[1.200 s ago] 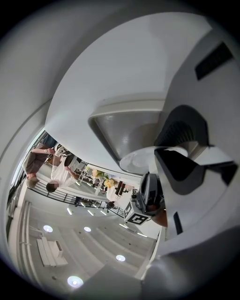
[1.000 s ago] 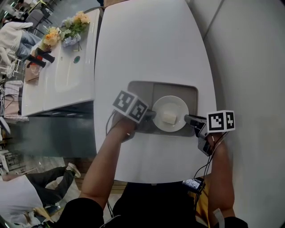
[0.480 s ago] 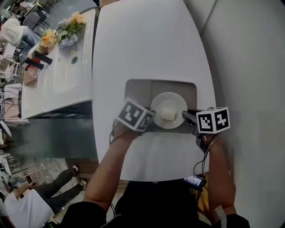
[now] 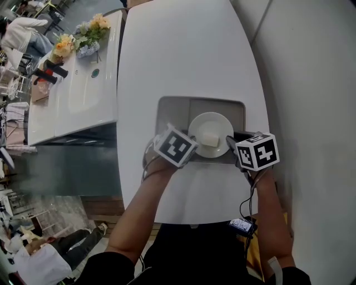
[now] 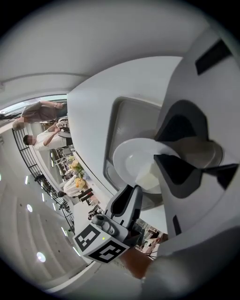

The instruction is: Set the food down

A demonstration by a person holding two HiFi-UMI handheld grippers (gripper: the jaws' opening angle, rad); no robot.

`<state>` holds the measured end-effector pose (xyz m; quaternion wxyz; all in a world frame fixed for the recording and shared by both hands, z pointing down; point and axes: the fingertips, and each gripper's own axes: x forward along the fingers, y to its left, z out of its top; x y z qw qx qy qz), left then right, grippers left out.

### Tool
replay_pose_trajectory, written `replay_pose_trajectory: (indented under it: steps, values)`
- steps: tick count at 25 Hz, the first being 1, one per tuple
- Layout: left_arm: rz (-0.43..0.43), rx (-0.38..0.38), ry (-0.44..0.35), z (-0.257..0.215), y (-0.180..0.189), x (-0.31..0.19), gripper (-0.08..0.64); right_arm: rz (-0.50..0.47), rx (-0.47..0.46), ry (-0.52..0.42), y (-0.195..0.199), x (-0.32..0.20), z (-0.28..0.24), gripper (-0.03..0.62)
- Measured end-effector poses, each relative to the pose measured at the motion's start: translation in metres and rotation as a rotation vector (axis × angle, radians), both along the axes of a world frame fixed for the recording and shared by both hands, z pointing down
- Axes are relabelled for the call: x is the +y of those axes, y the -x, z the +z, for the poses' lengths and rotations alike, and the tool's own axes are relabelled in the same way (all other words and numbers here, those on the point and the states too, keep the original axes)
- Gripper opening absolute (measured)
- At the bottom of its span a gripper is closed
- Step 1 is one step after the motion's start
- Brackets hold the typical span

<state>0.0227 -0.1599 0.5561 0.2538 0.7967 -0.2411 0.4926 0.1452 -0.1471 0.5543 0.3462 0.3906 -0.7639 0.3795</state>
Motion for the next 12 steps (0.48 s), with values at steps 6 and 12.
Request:
replay_pose_trajectory:
  steps: [6,12]
  values:
    - [0.022,-0.041,-0.086,-0.0029,-0.0021,0.003,0.086,-0.037,0.065,-0.039,-0.0043,0.0041,0.0027,0.087]
    - [0.035,-0.036,-0.175,0.0003,-0.0035,0.005,0.086,-0.044,0.076,-0.132,-0.0042,0.0007,0.004,0.092]
